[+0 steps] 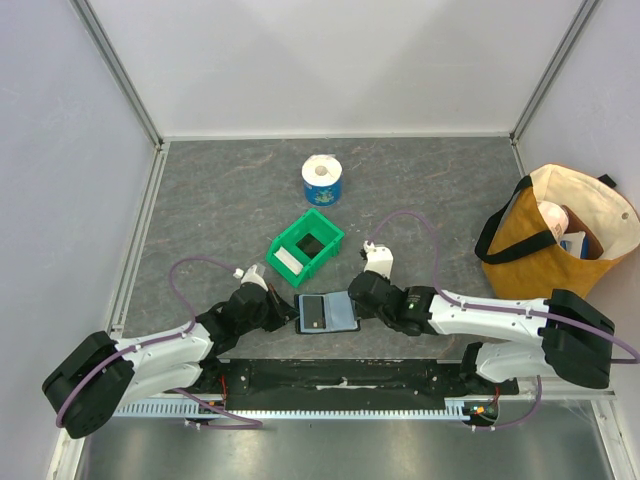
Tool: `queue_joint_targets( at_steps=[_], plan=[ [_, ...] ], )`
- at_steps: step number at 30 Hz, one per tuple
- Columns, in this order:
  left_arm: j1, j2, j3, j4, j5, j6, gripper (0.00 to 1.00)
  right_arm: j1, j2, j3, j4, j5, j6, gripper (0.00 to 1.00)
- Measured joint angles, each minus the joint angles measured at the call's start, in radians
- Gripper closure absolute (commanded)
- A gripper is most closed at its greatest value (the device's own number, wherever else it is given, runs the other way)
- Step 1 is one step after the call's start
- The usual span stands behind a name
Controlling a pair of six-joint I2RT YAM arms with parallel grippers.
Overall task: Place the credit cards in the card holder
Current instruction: Turn over the card slot in the card holder.
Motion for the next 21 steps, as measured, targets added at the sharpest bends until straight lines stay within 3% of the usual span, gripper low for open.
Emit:
queue_joint_targets(
  at_steps=[21],
  plan=[
    [0.000, 0.016, 0.000, 0.019, 0.003, 0.000, 0.98, 0.058, 0.111, 0.044, 0.019, 0.051, 0.014, 1.00]
  ],
)
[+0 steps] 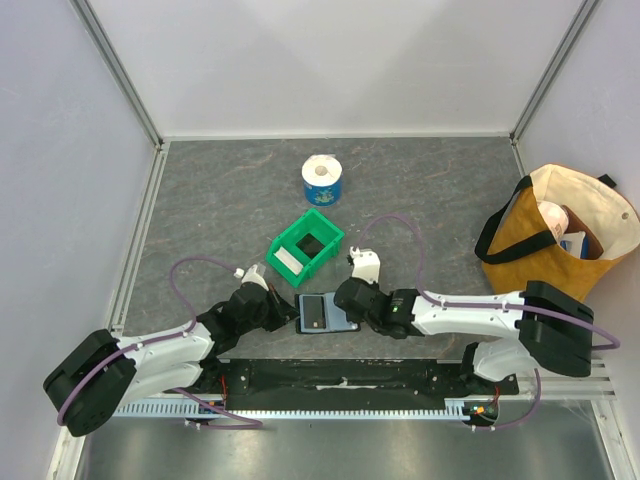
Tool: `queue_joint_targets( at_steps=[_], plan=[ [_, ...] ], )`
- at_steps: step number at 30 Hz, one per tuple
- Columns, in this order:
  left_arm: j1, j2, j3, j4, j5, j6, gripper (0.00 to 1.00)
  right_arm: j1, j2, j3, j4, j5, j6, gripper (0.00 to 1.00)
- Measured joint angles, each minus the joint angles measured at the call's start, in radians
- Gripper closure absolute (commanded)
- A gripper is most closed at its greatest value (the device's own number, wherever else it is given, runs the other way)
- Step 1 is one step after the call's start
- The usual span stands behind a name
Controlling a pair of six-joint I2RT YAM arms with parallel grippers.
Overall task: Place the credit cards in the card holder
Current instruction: Turn over the card slot in the card holder, then insert the credit card into the card holder.
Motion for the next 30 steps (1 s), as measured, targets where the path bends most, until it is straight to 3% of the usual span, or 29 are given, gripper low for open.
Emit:
queue_joint_targets(
  at_steps=[18, 24, 30],
  plan=[
    [0.000, 0.006, 0.000, 0.008, 0.001, 0.000, 0.98, 0.097, 0.109, 0.208, 0.022, -0.022, -0.045, 1.00],
    [0.000, 0.006, 0.000, 0.008, 0.001, 0.000, 0.98, 0.079, 0.052, 0.126, 0.096, -0.048, -0.041, 1.00],
    [0.000, 0.006, -0.003, 0.014, 0.001, 0.000, 0.98, 0.002, -0.060, -0.063, 0.229, -0.083, 0.037, 1.00]
  ],
)
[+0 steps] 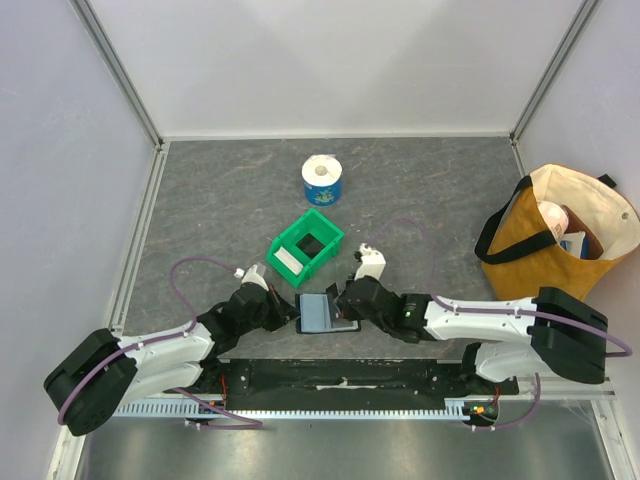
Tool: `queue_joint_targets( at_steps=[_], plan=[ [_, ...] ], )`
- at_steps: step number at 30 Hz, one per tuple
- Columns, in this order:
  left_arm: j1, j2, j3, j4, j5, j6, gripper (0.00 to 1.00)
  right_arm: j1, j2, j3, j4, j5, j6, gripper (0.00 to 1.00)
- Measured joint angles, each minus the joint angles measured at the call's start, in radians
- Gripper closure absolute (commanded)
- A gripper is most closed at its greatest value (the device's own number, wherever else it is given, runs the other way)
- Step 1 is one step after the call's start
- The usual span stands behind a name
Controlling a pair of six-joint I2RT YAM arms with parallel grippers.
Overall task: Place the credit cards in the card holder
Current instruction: Insert the credit card into the card holder.
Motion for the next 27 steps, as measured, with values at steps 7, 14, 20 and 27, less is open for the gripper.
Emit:
queue_joint_targets(
  at_steps=[7, 14, 20, 27],
  plan=[
    [0.000, 0.034, -0.011, 0.056, 0.003, -0.008, 0.98, -0.047, -0.011, -0.196, 0.243, -0.062, 0.096, 1.00],
    [0.000, 0.072, -0.011, 0.100, 0.006, -0.029, 0.98, -0.058, 0.065, -0.271, 0.472, -0.105, 0.169, 1.00],
    [0.000, 0.077, -0.011, 0.105, 0.006, -0.039, 0.98, -0.071, 0.097, -0.330, 0.607, -0.121, 0.231, 1.00],
    [0.000, 0.079, -0.011, 0.107, 0.005, -0.042, 0.98, -0.085, 0.115, -0.386, 0.702, -0.136, 0.315, 1.00]
  ],
)
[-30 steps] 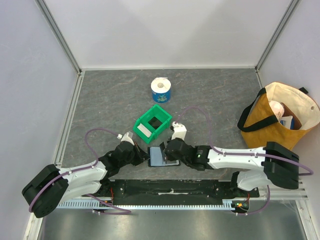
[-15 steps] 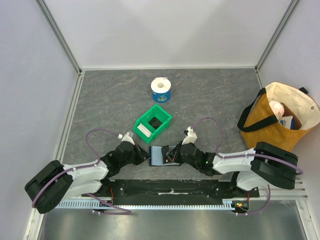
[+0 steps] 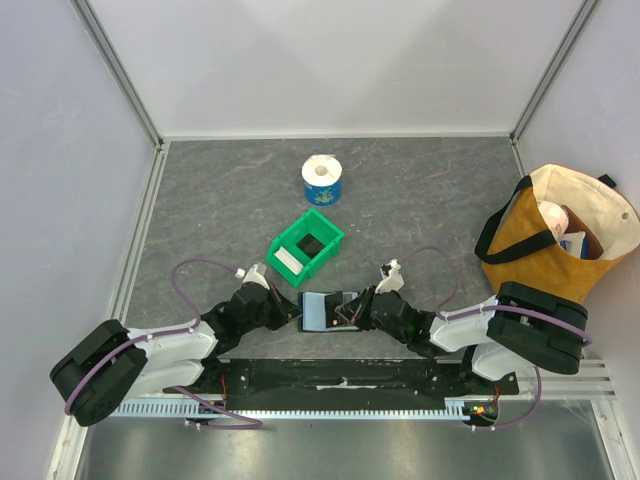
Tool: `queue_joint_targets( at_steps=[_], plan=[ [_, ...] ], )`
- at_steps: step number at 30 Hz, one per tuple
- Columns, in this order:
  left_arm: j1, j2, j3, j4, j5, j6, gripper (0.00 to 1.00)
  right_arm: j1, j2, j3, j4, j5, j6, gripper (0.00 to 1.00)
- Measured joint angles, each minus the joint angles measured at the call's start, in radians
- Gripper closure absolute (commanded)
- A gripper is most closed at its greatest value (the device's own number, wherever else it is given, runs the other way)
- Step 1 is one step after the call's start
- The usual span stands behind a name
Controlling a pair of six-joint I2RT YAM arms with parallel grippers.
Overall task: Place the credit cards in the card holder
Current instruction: Insert the credit card into the card holder.
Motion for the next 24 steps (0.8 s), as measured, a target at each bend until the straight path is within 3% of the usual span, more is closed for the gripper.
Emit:
queue_joint_targets(
  at_steps=[16, 24],
  plan=[
    [0.000, 0.004, 0.000, 0.001, -0.001, -0.008, 0.98, 0.000, 0.003, -0.039, 0.027, 0.003, 0.086, 1.00],
    [0.000, 0.005, 0.000, 0.000, -0.001, -0.008, 0.98, -0.006, 0.097, -0.038, 0.148, -0.033, 0.120, 1.00]
  ],
)
